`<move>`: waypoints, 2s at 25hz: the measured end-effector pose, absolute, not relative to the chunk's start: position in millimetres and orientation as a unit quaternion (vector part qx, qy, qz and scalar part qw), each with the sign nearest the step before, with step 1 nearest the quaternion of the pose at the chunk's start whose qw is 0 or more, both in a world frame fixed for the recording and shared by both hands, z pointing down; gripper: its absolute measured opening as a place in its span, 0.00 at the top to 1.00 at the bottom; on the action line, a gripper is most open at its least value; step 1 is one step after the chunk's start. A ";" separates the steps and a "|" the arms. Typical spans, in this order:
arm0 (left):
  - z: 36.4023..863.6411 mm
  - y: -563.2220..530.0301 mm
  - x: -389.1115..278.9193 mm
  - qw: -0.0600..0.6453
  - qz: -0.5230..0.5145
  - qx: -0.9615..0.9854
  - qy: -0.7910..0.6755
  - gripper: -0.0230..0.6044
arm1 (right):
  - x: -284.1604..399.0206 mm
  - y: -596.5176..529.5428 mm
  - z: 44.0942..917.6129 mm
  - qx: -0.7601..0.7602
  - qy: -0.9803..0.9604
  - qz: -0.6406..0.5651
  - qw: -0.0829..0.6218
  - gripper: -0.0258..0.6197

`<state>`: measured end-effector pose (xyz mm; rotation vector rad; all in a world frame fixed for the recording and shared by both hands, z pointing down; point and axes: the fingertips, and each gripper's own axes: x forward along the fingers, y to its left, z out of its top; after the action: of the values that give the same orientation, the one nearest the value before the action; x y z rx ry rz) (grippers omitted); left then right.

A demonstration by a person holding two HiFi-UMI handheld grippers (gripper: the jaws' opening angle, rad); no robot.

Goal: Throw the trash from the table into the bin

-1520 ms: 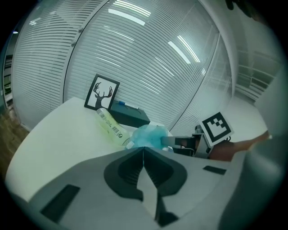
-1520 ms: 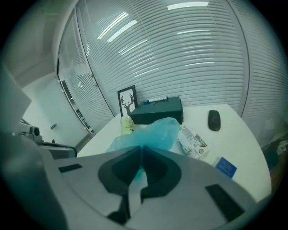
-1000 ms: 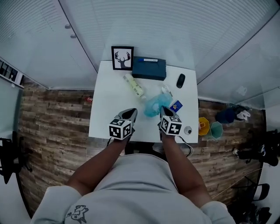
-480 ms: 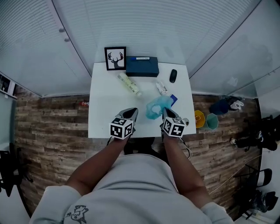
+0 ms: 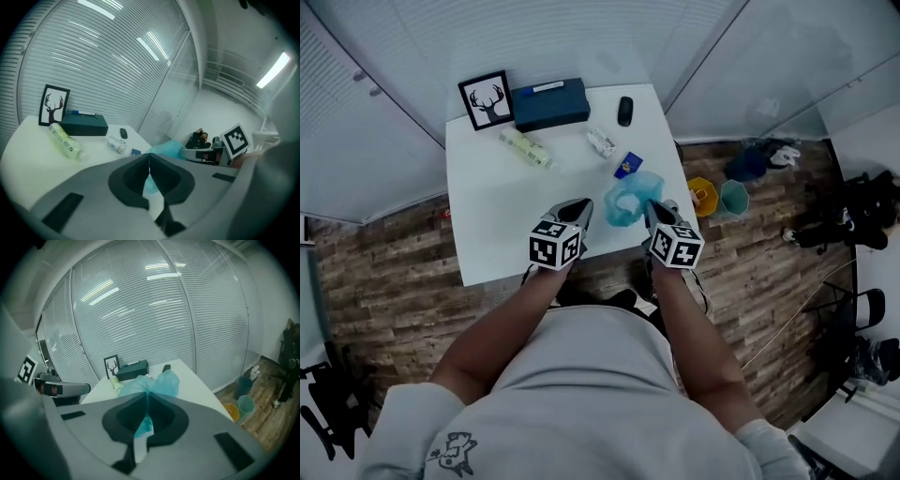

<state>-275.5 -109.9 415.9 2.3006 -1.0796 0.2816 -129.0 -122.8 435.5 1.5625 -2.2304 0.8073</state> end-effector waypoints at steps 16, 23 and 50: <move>418.9 -49.2 -27.2 0.271 0.152 0.911 -0.272 0.95 | 90.5 -25.4 442.3 0.618 -0.720 0.310 0.066 0.95; 415.4 -3.7 81.4 0.259 0.174 0.926 -0.211 0.95 | 177.6 30.9 437.8 0.641 -0.695 0.325 0.023 0.95; 502.8 63.3 211.9 0.241 0.285 0.928 0.001 0.95 | 267.0 154.2 518.6 0.754 -0.513 0.409 -0.032 0.95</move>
<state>211.9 63.3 502.8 2.5378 0.0035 0.7796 267.0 154.2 518.6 2.4194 -1.6448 1.3111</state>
